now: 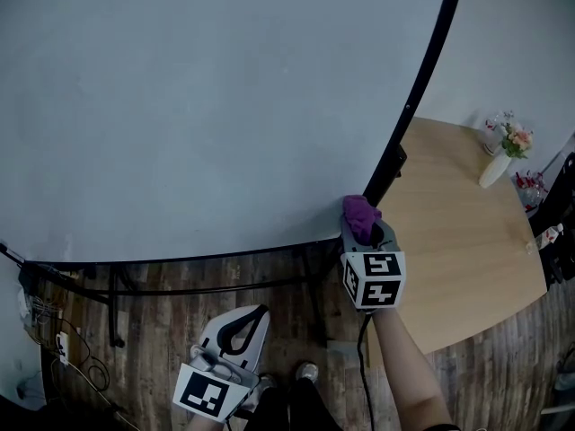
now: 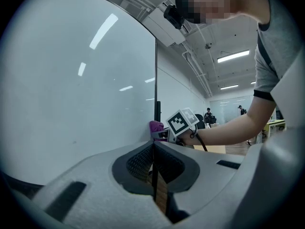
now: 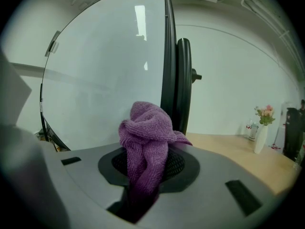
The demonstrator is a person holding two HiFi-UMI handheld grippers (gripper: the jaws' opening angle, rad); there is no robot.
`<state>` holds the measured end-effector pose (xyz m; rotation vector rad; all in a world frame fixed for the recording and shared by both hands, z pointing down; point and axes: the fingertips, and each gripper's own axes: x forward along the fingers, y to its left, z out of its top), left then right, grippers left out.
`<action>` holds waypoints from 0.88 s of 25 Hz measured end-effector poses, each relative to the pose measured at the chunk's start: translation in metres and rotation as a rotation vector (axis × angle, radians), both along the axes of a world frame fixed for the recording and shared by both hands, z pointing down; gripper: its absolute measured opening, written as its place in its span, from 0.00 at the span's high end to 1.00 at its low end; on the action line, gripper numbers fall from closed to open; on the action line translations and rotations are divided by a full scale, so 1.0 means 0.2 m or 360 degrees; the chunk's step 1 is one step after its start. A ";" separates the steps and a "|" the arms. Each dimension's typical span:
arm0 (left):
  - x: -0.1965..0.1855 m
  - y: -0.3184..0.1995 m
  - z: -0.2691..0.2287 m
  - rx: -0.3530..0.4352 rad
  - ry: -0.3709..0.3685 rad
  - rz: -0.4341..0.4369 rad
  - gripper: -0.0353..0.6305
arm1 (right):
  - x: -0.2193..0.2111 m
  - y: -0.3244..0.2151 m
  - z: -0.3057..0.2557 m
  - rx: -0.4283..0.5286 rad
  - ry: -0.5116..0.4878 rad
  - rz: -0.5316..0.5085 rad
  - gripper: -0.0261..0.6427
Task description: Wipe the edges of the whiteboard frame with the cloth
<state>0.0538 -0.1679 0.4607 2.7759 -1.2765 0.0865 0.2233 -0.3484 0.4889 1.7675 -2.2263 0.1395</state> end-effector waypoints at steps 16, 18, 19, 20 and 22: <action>-0.01 -0.03 0.09 -0.0055 -0.0003 -0.0024 0.92 | 0.01 -0.01 0.25 -0.0133 -0.0052 0.0033 0.81; -0.01 -0.03 0.10 -0.0059 0.0002 -0.0028 0.92 | 0.01 -0.01 0.27 -0.0127 -0.0041 0.0039 0.81; -0.01 -0.03 0.11 -0.0062 0.0004 -0.0030 0.92 | 0.01 -0.01 0.28 -0.0126 -0.0040 0.0040 0.81; -0.01 -0.04 0.11 -0.0068 0.0005 -0.0032 0.92 | 0.01 -0.01 0.28 -0.0126 -0.0041 0.0039 0.81; -0.01 -0.04 0.12 -0.0082 0.0009 -0.0035 0.92 | 0.01 -0.01 0.29 -0.0113 -0.0037 0.0040 0.81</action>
